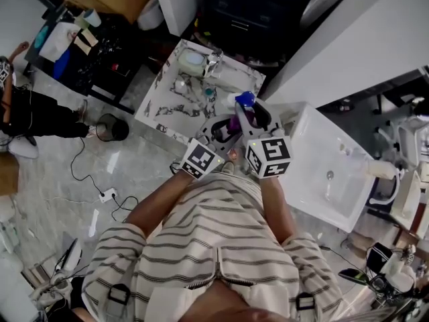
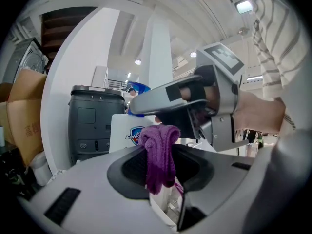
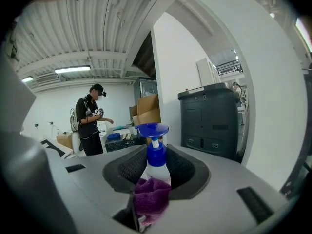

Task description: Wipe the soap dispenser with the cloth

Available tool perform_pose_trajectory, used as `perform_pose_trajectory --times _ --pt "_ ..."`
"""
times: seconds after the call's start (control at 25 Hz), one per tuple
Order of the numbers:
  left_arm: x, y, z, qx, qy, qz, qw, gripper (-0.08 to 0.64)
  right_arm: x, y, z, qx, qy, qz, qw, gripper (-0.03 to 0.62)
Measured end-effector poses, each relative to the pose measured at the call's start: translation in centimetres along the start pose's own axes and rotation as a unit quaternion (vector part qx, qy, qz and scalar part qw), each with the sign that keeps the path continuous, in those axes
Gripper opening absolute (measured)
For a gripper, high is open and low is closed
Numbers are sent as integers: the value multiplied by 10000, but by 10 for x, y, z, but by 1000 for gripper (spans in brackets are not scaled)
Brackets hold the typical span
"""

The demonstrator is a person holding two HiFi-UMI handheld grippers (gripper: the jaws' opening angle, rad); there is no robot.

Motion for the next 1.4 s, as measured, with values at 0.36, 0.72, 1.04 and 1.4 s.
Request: perform_pose_trajectory --times 0.36,0.72,1.04,1.4 --pt "3 -9 3 178 45 -7 9998 121 -1 7 -3 -94 42 46 9999 133" --pt "11 -19 0 354 204 -26 9992 121 -9 6 -6 -182 36 175 9997 133" --pt "19 -20 -4 395 336 -8 9987 121 -13 6 -10 -228 -6 209 9995 133" --pt "26 -13 -10 289 515 -54 9982 121 -17 5 -11 -215 -38 205 9996 133"
Point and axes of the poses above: the fingertips, and each gripper's own axes: z forward along the fingers, x to its left, y out of its top, the point moved 5 cm from there along -z, backward along the fingers, and after that the axes turned 10 degrees about y, right-handed, at the moved point
